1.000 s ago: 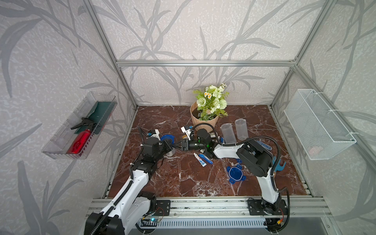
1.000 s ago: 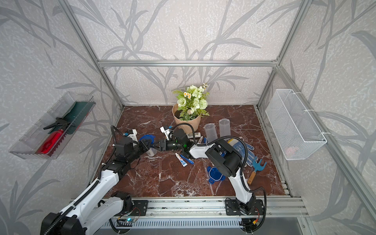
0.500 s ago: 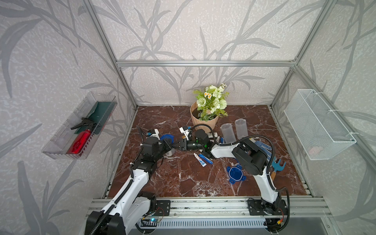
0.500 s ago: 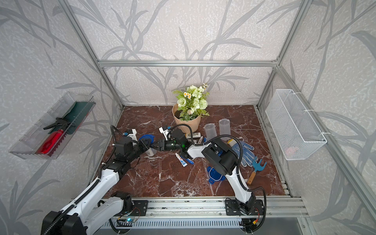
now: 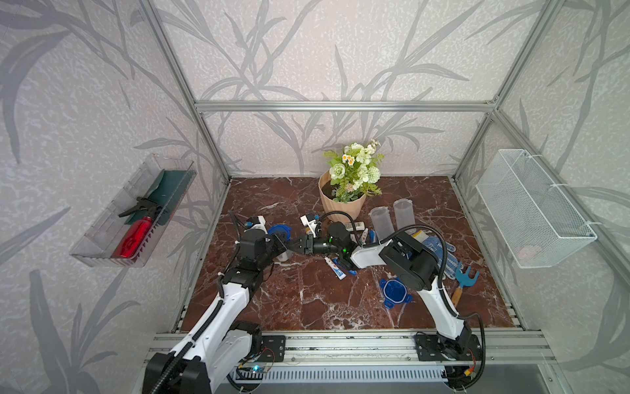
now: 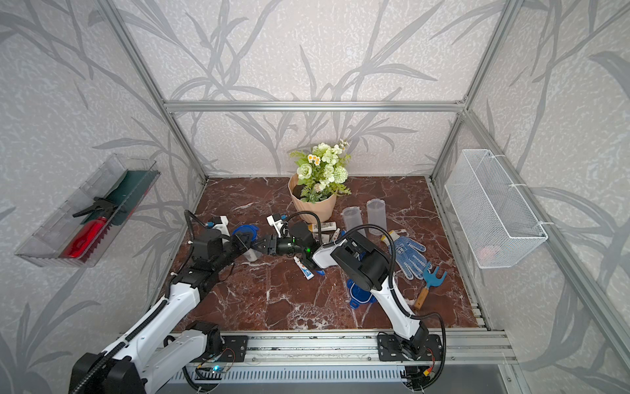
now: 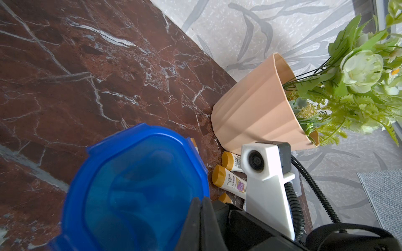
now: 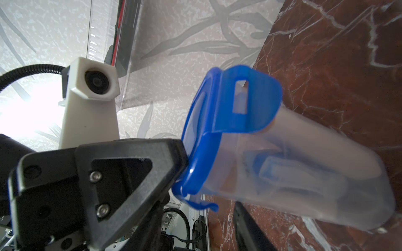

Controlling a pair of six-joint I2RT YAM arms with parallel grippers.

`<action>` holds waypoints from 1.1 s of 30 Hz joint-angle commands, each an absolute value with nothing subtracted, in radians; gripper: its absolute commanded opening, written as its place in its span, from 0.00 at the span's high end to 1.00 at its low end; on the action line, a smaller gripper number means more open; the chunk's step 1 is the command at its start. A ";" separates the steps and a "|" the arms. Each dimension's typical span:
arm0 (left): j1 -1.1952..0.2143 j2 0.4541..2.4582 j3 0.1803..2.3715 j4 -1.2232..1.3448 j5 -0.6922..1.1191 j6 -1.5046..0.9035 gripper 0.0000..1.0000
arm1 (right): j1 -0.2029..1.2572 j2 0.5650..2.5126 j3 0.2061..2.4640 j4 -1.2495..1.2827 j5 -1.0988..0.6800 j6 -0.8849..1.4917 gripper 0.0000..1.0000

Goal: Take out toiletry kits
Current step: Unfasten the latch on the container.

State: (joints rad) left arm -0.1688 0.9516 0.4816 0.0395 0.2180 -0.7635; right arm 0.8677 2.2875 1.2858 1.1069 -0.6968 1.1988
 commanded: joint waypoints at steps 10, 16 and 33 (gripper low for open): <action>-0.171 1.062 0.362 -0.281 0.232 -0.787 1.00 | 0.873 2.244 1.304 1.364 -0.685 1.215 0.55; -0.167 1.054 0.356 -0.288 0.231 -0.787 1.00 | 0.873 2.248 1.307 1.406 -0.695 1.227 0.60; -0.128 1.020 0.320 -0.310 0.225 -0.769 1.00 | 0.877 2.166 1.276 1.405 -0.721 1.175 0.68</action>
State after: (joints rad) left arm -0.1493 0.9581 0.4316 0.1276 0.2680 -0.7811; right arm 0.8700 2.2887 1.2472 1.1988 -0.6975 1.2007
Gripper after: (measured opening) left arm 0.048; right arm 0.322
